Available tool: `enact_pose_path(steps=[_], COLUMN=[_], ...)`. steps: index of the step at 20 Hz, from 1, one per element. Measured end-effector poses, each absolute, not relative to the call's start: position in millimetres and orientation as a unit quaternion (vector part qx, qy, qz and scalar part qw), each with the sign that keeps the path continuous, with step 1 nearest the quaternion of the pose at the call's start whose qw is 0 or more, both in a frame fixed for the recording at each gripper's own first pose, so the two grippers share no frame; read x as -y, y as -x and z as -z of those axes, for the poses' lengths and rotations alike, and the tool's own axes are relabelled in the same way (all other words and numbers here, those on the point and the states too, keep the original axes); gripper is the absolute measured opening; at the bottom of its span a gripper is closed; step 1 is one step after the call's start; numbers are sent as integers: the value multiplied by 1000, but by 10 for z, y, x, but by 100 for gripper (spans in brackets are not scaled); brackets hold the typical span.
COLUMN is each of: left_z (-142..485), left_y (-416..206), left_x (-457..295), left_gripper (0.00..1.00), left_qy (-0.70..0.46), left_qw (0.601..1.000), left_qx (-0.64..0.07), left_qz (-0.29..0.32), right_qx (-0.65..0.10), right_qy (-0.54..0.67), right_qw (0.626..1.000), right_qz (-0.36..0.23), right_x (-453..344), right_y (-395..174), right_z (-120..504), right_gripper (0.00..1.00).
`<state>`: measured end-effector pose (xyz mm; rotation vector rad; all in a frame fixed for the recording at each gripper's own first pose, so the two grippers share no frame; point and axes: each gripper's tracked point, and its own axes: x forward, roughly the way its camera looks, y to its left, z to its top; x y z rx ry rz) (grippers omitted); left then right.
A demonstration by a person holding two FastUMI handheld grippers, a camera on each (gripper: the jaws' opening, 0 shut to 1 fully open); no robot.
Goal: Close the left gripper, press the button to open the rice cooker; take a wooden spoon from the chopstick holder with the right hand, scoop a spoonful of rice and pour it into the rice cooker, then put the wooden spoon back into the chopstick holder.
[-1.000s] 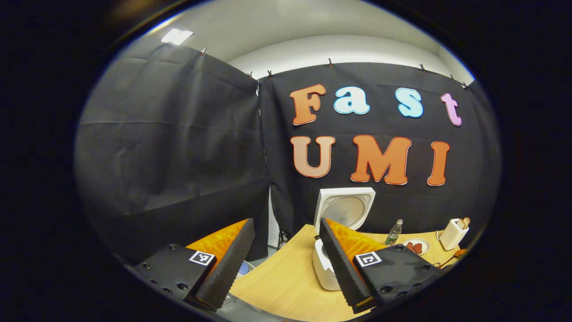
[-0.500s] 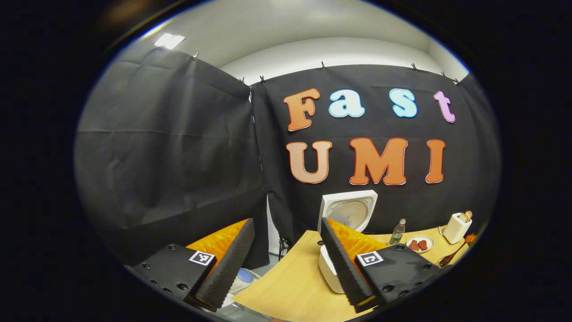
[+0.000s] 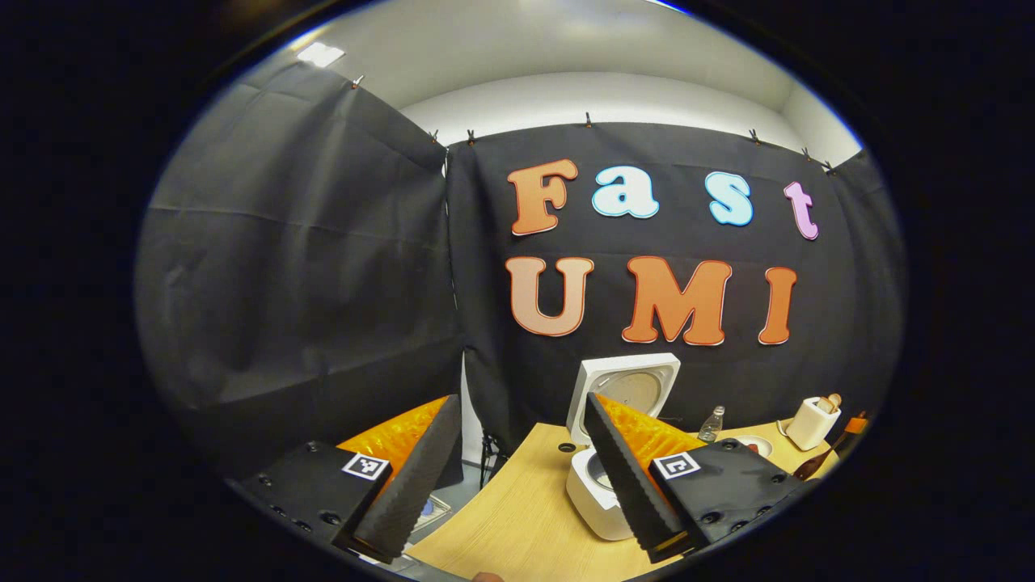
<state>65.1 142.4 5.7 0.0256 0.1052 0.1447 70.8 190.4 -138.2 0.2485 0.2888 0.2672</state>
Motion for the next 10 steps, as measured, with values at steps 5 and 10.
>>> enact_pose_path(steps=[5,10], left_z=[61,214], left_y=[-813,-940], left_x=[-1655,-1895], left_gripper=[100,100], left_qy=[-9,-13], left_qw=[997,996], left_qx=[-62,-77], left_qz=[-51,-38], right_qx=[-195,-227], right_qy=[-71,-17], right_qw=[970,968], right_qz=[-124,-107], right_x=[-2225,-2398], right_y=[-490,-287], right_z=[2004,2441], right_gripper=[15,15])
